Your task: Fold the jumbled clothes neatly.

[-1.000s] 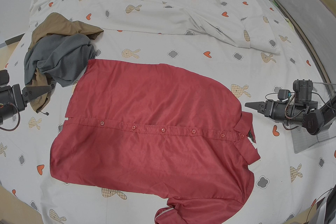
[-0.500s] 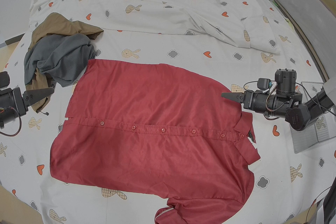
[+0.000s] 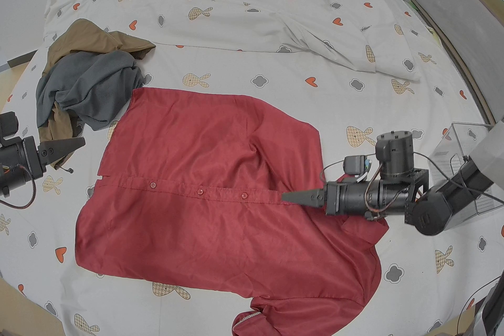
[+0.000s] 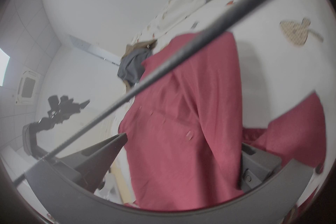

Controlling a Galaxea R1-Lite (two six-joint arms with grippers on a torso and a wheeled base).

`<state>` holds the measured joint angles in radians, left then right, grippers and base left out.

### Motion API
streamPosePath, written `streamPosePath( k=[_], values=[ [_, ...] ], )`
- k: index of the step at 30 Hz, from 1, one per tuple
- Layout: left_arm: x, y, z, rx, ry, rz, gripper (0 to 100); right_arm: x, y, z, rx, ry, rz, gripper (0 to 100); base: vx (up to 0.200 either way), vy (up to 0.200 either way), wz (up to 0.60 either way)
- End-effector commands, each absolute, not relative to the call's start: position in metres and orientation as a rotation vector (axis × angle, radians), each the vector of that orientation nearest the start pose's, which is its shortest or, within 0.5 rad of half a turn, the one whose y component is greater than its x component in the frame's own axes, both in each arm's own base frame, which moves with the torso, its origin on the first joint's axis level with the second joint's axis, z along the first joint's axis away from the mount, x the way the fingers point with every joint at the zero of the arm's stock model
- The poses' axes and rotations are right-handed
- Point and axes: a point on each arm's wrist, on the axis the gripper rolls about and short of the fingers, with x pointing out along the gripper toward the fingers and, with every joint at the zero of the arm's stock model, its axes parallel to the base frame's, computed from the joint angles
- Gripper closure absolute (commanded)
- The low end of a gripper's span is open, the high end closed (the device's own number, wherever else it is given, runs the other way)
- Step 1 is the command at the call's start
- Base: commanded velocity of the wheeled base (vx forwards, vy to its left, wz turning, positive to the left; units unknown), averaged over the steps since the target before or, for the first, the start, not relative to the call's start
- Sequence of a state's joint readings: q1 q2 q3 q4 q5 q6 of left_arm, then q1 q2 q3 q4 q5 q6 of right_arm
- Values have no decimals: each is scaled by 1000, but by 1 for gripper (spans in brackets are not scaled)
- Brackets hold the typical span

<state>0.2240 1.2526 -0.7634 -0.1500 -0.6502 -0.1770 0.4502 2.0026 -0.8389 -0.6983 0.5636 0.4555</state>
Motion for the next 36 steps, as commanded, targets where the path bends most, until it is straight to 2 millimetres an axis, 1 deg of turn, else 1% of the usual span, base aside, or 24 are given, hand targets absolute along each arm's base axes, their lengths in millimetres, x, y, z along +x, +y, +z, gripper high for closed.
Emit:
streamPosePath(
  k=[1,2,4,5,8,10,11,14,15,16,17,20,24,31,33,36],
  values=[
    [189,29,234,-322,358,-394,0,266,191,87,391,783,979,0,0,0,0],
    [189,29,234,-322,358,-394,0,255,195,81,378,814,993,0,0,0,0],
    [189,29,234,-322,358,-395,0,248,196,76,370,844,1002,0,0,0,0],
    [189,28,235,-321,357,-398,0,242,198,70,361,874,1009,0,0,0,0],
    [189,28,234,-321,359,-400,0,244,196,68,362,878,998,0,0,0,0],
    [188,27,235,-320,358,-401,0,252,193,65,372,874,973,0,0,0,0],
    [189,28,235,-320,358,-401,0,265,186,66,389,851,935,0,0,0,0],
    [189,28,235,-320,358,-401,0,277,179,71,408,813,904,0,0,0,0],
    [189,28,234,-321,359,-401,0,290,171,80,425,764,869,0,0,0,0],
    [189,28,234,-321,359,-401,0,290,171,80,425,764,869,0,0,0,0],
    [189,28,234,-321,359,-401,0,299,168,88,432,720,846,0,0,0,0],
    [189,28,234,-321,361,-401,0,314,162,102,442,648,812,0,0,0,0],
    [189,28,234,-321,361,-401,0,322,163,113,445,599,818,0,0,0,0],
    [191,28,233,-324,366,-399,0,327,166,115,448,589,826,0,0,0,0],
    [191,28,233,-324,368,-399,0,329,167,116,475,594,819,0,0,0,0],
    [191,28,233,-324,368,-399,0,337,171,114,565,622,781,0,0,0,0]
  ],
)
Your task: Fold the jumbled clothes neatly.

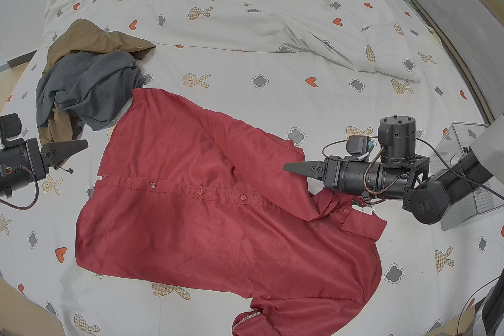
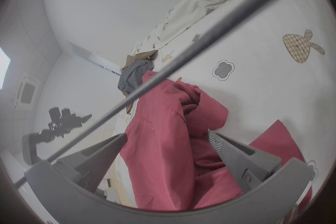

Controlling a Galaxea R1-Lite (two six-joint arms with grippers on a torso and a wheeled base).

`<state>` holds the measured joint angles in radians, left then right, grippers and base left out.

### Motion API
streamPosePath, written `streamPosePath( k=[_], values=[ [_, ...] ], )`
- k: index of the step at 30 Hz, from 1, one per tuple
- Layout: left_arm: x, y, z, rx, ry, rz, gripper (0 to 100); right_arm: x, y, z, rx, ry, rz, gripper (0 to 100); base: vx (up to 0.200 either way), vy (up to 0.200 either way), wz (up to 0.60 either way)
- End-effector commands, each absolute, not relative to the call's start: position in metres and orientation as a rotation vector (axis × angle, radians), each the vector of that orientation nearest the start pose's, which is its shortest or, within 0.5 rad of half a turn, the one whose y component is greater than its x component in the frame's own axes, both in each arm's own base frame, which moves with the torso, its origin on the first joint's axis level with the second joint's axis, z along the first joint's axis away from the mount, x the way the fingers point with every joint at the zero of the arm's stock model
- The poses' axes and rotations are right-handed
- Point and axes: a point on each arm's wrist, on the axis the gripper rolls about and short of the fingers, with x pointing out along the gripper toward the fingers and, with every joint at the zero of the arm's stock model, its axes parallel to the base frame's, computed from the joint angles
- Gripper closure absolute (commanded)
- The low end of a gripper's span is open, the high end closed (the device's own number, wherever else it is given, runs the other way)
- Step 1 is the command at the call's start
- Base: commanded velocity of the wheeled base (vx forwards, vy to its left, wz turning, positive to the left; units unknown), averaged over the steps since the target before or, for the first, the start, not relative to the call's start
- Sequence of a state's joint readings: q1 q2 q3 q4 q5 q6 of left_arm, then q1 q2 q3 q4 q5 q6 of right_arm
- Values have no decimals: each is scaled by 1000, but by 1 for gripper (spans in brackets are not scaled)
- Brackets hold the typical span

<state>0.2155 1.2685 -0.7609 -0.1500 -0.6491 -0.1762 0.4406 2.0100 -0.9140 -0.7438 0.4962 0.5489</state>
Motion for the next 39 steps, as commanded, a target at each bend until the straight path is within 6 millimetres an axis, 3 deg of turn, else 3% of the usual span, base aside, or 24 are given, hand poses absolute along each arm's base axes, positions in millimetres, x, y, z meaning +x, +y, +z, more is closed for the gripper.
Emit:
streamPosePath(
  k=[1,13,26,34,35,39],
  values=[
    [191,28,233,-324,368,-399,0,340,172,116,594,623,770,0,0,0,0],
    [191,28,232,-325,369,-398,0,360,180,114,802,687,714,0,0,0,0],
    [191,27,229,-322,366,-406,0,383,182,115,842,660,715,0,0,0,0],
    [191,26,230,-321,365,-407,0,385,179,117,858,657,712,0,0,0,0],
    [191,26,230,-321,365,-407,0,386,180,116,857,657,713,100,0,0,0],
    [190,26,231,-319,360,-407,0,392,182,116,855,642,719,100,0,0,0]
  ],
)
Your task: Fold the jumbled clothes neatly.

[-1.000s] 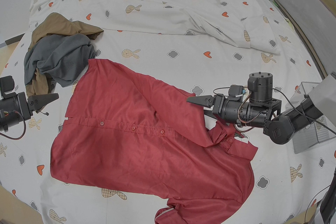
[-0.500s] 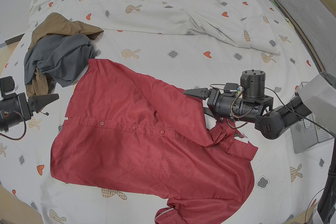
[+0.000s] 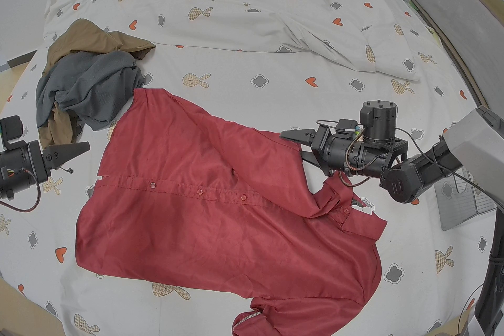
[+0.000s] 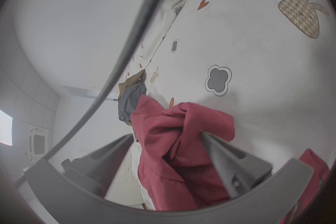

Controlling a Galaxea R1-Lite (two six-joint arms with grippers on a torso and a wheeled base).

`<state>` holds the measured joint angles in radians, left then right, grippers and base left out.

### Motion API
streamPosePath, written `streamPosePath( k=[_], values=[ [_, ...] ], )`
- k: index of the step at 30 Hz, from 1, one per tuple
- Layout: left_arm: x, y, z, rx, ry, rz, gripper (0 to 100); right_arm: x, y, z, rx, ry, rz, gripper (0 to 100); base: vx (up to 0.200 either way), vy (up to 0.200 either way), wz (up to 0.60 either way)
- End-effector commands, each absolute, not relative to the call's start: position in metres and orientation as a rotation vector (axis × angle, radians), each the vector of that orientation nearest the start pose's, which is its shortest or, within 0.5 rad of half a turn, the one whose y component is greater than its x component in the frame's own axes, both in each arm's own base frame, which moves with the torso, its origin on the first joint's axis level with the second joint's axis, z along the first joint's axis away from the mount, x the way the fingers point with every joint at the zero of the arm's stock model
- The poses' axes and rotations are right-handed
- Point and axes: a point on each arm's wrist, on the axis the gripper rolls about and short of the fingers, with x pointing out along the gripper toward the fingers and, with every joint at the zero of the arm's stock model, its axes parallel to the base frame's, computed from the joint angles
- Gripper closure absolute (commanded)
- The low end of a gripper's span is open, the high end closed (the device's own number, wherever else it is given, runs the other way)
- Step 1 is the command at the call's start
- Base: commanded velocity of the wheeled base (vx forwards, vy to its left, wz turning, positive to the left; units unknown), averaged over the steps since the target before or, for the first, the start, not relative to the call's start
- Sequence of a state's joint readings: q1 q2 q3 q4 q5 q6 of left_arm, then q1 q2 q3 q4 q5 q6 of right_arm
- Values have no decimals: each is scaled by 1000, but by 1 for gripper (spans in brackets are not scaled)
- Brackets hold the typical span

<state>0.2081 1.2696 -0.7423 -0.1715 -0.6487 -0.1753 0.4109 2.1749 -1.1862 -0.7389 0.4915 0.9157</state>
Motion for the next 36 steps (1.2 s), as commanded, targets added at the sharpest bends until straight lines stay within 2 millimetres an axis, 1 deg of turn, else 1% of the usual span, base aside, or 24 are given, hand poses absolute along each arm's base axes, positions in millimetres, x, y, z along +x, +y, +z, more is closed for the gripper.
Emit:
streamPosePath(
  k=[1,3,6,7,9,10,11,12,14,15,17,20,23,24,25,27,30,36],
  values=[
    [190,26,231,-319,360,-407,0,392,183,116,855,642,719,100,0,0,0],
    [190,26,231,-319,360,-407,0,394,183,119,850,627,727,100,0,0,0],
    [190,26,230,-318,362,-407,0,397,181,131,850,588,739,100,0,0,0],
    [190,26,230,-320,362,-407,0,398,178,132,850,581,734,100,0,0,0],
    [190,26,231,-319,360,-407,0,396,172,145,845,544,738,100,0,0,0],
    [190,26,231,-319,360,-407,0,397,171,145,843,543,739,100,0,0,0],
    [189,26,231,-319,359,-407,0,397,164,153,840,517,735,100,0,0,0],
    [189,26,231,-319,359,-407,0,397,161,155,837,507,731,100,0,0,0],
    [189,26,231,-318,358,-407,0,395,155,165,837,477,731,100,0,0,0],
    [189,26,231,-318,358,-407,0,395,155,165,837,477,731,100,0,0,0],
    [189,26,231,-318,358,-407,0,392,145,181,829,430,733,100,0,0,0],
    [189,26,231,-317,357,-408,0,389,143,191,782,387,748,100,0,0,0],
    [189,26,231,-317,359,-407,0,389,139,191,687,407,728,100,0,0,0],
    [189,26,230,-317,359,-407,0,389,139,190,682,410,727,100,0,0,0],
    [189,26,230,-317,359,-407,0,388,139,188,606,463,707,100,0,0,0],
    [189,26,230,-318,360,-407,0,388,139,187,563,497,698,100,0,0,0],
    [189,25,230,-318,362,-410,0,387,139,183,538,542,688,100,0,0,0],
    [189,26,229,-319,363,-410,0,387,138,185,534,544,690,100,0,0,0]
  ],
)
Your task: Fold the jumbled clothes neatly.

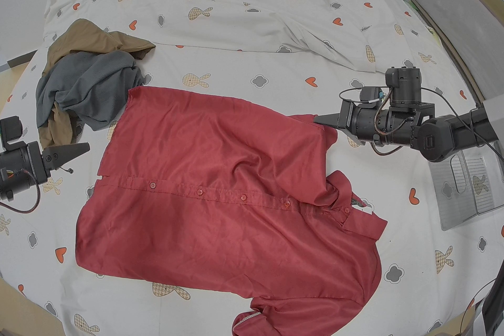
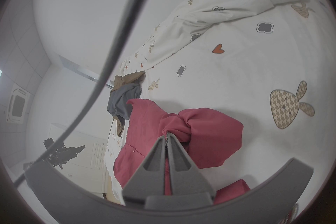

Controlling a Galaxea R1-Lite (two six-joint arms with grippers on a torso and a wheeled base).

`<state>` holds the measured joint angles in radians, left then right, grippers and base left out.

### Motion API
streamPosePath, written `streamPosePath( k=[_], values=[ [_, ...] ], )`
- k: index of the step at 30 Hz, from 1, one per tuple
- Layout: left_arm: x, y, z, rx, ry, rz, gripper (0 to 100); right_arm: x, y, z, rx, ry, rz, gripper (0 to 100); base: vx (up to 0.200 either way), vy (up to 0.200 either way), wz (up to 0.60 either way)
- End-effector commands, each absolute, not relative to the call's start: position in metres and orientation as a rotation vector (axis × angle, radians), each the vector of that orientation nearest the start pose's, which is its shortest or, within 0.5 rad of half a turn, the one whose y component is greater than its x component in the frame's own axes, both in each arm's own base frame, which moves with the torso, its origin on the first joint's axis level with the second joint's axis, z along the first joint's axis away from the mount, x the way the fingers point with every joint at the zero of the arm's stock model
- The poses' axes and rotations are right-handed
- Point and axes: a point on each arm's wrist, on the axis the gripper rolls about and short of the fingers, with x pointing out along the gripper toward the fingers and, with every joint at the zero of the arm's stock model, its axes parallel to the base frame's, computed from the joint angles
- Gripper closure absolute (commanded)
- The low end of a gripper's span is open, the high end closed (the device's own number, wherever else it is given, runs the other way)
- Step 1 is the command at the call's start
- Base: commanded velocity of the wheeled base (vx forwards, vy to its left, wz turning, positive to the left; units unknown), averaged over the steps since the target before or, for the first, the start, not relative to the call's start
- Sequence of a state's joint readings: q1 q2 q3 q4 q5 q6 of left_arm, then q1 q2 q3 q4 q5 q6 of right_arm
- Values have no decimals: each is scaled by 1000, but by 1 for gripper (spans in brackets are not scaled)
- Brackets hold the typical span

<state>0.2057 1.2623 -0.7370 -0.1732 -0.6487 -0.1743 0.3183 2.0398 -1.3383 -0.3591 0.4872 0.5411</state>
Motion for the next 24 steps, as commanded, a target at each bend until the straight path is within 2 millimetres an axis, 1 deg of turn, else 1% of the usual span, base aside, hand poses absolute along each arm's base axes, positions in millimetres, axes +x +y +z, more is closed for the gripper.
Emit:
streamPosePath(
  k=[1,3,9,17,22,23,24],
  values=[
    [189,26,229,-319,363,-410,0,387,138,185,534,544,690,100,0,0,0],
    [189,25,229,-319,365,-411,0,386,138,185,534,544,688,100,0,0,0],
    [189,25,228,-319,367,-413,0,386,141,177,527,564,687,100,0,0,0],
    [189,25,229,-319,365,-413,0,386,141,182,523,551,695,100,0,0,0],
    [189,25,228,-319,367,-414,0,385,137,180,507,597,673,100,0,0,0],
    [189,25,228,-319,367,-414,0,385,136,181,488,590,677,0,0,0,0],
    [189,25,228,-319,367,-413,0,386,135,182,483,583,678,0,0,0,0]
  ],
)
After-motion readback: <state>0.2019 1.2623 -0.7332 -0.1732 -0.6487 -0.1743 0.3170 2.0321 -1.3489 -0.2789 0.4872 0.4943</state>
